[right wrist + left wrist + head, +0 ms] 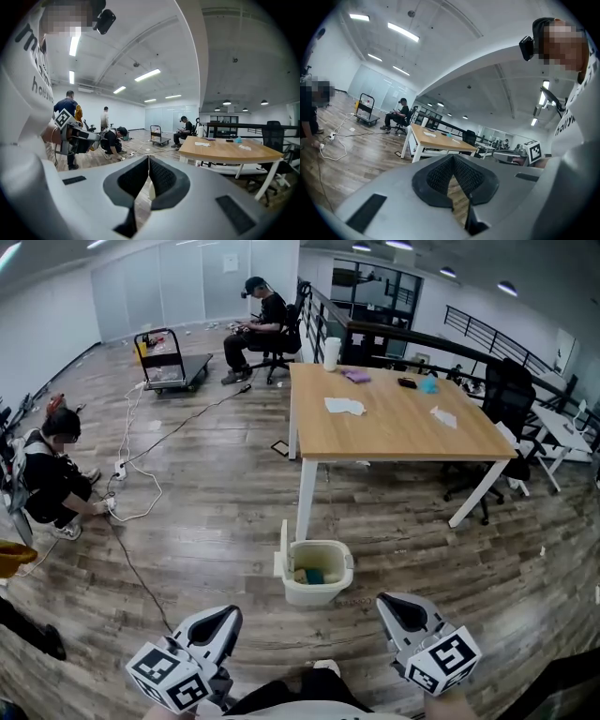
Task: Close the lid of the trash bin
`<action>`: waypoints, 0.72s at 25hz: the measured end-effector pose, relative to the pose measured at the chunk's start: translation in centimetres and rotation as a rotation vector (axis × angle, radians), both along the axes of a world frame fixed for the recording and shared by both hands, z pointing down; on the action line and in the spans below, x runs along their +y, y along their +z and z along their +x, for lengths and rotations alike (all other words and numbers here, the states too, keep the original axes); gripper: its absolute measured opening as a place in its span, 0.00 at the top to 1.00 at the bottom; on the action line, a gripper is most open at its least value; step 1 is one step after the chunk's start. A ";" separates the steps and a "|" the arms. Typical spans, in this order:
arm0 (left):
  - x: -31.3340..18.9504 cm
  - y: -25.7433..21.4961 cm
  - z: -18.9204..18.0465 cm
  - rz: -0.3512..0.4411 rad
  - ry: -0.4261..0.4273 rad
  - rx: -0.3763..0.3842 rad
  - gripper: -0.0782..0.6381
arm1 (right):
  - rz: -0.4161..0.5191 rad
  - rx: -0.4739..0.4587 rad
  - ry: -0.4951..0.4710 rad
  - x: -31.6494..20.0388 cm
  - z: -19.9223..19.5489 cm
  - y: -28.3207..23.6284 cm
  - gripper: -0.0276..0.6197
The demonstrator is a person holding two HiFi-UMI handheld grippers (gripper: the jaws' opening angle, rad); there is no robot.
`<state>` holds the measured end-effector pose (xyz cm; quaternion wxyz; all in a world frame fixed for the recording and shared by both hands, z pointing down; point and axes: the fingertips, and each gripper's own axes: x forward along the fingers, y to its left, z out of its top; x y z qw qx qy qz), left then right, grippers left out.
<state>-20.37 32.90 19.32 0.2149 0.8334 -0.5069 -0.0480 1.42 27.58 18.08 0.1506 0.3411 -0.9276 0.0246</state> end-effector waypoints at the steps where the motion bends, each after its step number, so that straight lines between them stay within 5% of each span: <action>1: -0.2 -0.1 0.4 0.001 -0.001 -0.001 0.88 | -0.003 0.001 -0.003 -0.3 0.3 0.0 0.94; 18: -2.6 -0.4 3.7 -0.005 -0.030 -0.027 0.88 | -0.036 0.038 -0.016 -3.4 3.2 1.2 0.94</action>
